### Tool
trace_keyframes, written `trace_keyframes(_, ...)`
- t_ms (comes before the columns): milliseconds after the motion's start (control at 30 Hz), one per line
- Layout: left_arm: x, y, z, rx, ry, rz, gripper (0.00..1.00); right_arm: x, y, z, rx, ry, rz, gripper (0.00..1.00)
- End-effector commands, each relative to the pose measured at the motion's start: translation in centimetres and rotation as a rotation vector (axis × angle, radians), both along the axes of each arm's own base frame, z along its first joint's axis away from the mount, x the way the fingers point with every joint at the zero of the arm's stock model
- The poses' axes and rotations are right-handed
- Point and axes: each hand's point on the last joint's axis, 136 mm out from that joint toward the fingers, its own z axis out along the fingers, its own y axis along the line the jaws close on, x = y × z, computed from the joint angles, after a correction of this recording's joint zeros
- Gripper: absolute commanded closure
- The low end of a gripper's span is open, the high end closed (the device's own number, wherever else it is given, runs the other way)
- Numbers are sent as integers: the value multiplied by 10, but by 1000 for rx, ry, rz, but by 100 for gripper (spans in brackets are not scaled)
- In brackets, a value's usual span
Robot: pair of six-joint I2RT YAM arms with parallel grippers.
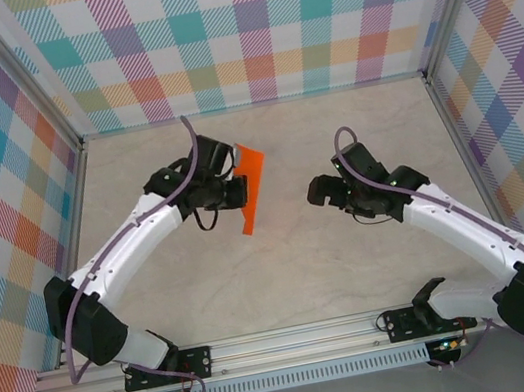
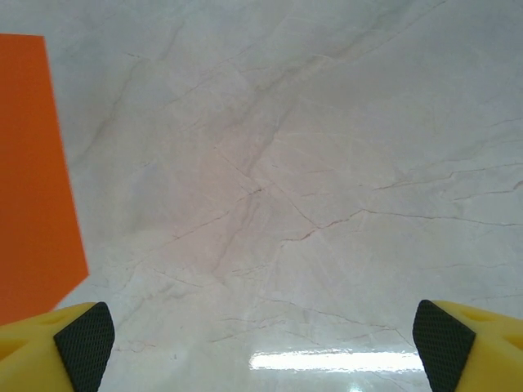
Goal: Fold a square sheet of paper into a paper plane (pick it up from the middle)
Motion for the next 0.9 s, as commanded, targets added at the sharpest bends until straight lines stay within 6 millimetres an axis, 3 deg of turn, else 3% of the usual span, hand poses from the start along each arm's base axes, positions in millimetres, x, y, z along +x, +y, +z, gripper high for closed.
trace_keyframes(0,-10,57,-9,354,4,58,95,-7,-14,-8,-35,18,-42,3)
trace_keyframes(133,10,76,-21,598,-69,127,95,-9,-21,-11,-55,18,-63,3)
trace_keyframes(233,20,75,-41,756,-106,147,96,-8,-29,-12,-93,12,-79,2)
trace_keyframes(433,33,48,-93,823,-102,132,97,-14,-55,-12,-136,-5,-192,2)
trace_keyframes(567,37,29,-125,835,-100,125,97,-18,-84,-5,-195,-37,-306,2)
trace_keyframes(767,25,0,-163,796,-49,82,97,-18,-110,-6,-295,-42,-393,2)
trace_keyframes(867,14,-17,-178,743,-5,42,91,-22,-113,-16,-307,-21,-406,2)
